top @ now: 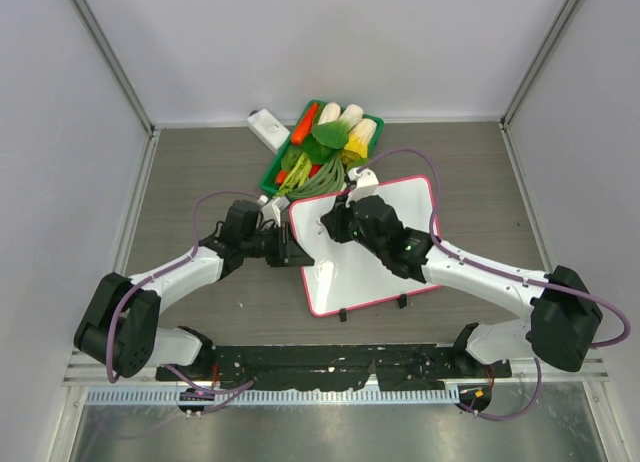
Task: Write a sentence on the whiteboard
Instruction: Write with the whiteboard marker on the whiteboard.
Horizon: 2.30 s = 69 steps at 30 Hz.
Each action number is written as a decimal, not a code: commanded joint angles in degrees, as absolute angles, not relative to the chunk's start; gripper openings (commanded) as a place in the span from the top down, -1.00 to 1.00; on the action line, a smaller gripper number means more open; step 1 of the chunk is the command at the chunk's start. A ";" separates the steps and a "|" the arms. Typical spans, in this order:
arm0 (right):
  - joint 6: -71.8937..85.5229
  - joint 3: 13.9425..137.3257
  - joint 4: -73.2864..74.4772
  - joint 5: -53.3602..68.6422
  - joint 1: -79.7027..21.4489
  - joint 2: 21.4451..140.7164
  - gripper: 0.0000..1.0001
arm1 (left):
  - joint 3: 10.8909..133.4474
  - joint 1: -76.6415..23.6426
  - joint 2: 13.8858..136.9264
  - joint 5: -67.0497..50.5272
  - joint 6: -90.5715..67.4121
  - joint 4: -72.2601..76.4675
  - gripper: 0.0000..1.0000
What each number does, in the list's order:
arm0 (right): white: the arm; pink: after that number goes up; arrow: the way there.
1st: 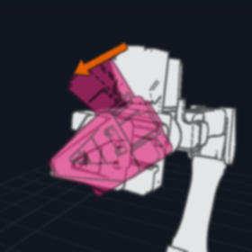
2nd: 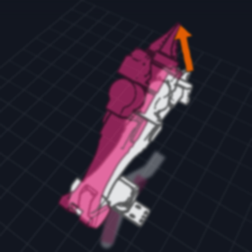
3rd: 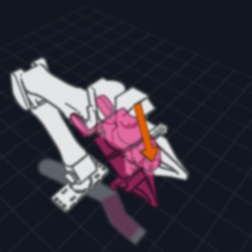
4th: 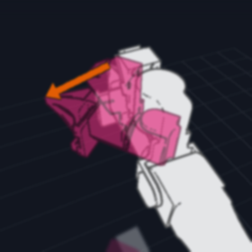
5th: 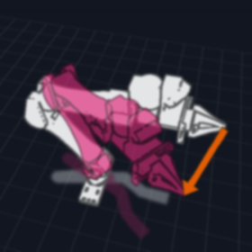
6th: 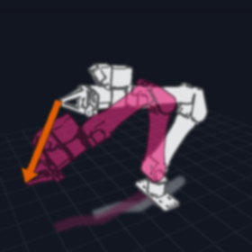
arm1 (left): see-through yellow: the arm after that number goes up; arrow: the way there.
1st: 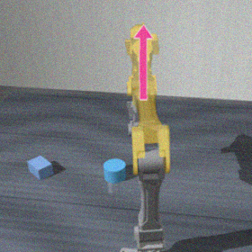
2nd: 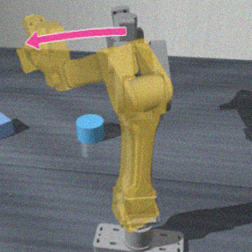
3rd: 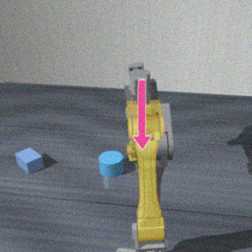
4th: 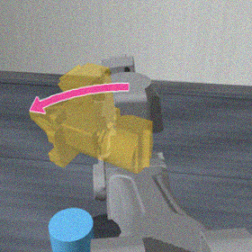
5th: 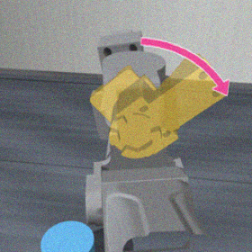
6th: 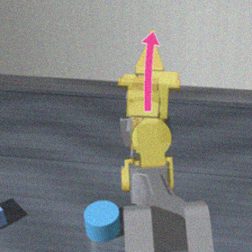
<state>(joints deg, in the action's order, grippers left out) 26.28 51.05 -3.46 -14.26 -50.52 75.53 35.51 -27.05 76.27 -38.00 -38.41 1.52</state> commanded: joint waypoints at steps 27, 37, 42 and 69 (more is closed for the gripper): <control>27.07 54.58 -6.07 -19.15 -50.71 69.43 0.97 | 35.68 -28.39 76.46 -29.09 -34.10 -5.71 1.00; 28.65 52.47 -6.50 -20.21 -50.71 70.84 0.97 | 36.04 -28.56 76.02 -28.65 -33.93 -6.42 1.00; 28.48 51.68 -6.68 -20.30 -50.71 72.16 0.97 | 35.95 -28.74 76.20 -28.74 -33.93 -6.33 1.00; 29.00 47.99 -7.91 -23.64 -50.71 72.95 0.97 | 35.77 -29.18 75.67 -28.04 -33.84 -6.68 1.00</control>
<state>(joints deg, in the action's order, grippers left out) 29.04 48.27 -6.81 -20.43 -50.63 73.23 36.16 -28.27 75.46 -36.14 -38.28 -0.54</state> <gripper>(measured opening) 0.198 0.180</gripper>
